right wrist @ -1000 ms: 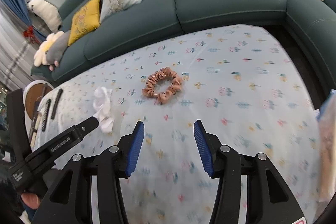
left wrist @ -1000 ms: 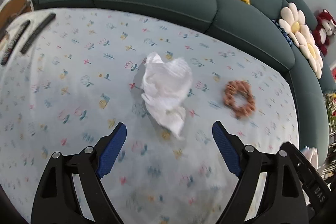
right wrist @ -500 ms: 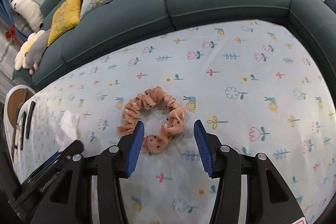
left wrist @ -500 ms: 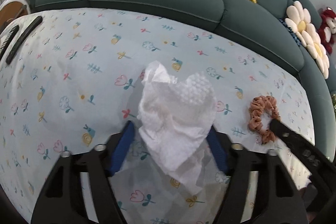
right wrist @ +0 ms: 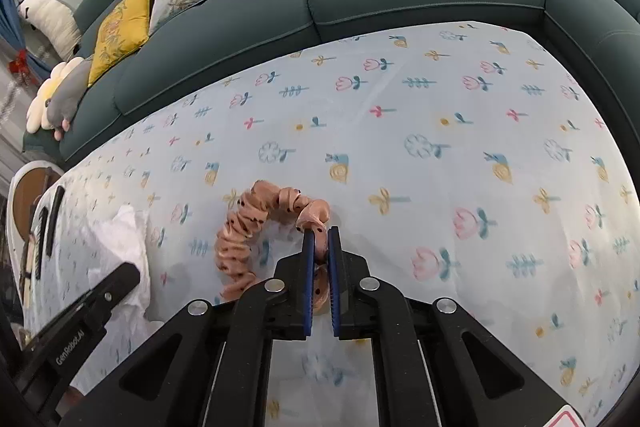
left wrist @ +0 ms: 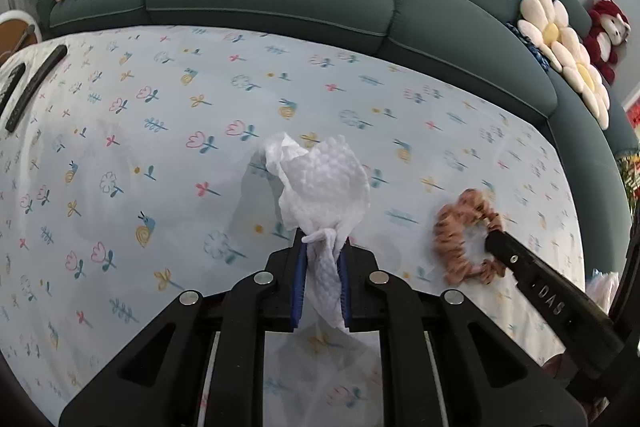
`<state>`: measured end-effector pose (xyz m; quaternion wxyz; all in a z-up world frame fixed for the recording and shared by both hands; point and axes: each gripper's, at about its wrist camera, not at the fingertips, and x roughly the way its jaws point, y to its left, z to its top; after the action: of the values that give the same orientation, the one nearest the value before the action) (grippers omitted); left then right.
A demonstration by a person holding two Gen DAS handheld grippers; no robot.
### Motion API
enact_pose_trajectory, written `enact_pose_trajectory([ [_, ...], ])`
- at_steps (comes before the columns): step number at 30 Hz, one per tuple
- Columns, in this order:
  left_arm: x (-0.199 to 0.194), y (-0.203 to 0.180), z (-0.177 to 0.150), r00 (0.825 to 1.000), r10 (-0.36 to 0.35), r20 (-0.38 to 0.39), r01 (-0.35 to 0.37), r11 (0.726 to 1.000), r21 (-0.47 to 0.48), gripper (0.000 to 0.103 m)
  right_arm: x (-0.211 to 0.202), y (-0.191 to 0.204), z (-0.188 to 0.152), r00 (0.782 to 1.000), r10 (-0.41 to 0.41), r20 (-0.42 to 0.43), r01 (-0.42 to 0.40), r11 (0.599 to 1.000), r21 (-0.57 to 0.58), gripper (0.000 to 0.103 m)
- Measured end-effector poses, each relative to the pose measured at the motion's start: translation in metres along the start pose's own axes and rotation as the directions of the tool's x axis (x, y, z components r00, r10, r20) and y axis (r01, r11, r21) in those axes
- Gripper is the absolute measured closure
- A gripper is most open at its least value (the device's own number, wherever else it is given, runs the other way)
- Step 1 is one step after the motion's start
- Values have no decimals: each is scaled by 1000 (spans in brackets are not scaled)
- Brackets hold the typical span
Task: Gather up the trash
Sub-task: 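Grasp the white tissue with left gripper while right grasps the pink scrunchie, then carry the tissue and scrunchie with both grippers over the bin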
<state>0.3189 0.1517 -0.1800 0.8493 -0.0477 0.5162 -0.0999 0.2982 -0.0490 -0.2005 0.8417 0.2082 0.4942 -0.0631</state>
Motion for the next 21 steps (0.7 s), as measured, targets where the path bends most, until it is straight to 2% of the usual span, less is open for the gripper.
enact_pose_trajectory([
  [11, -56, -49, -13, 999, -45, 18, 44, 997, 60, 90, -72, -20, -13, 997, 54, 55, -55, 998, 8, 97],
  [21, -114, -118, -31, 994, -104, 38, 98, 987, 130, 90, -168, -55, -19, 984, 74, 163, -79, 997, 20, 97],
])
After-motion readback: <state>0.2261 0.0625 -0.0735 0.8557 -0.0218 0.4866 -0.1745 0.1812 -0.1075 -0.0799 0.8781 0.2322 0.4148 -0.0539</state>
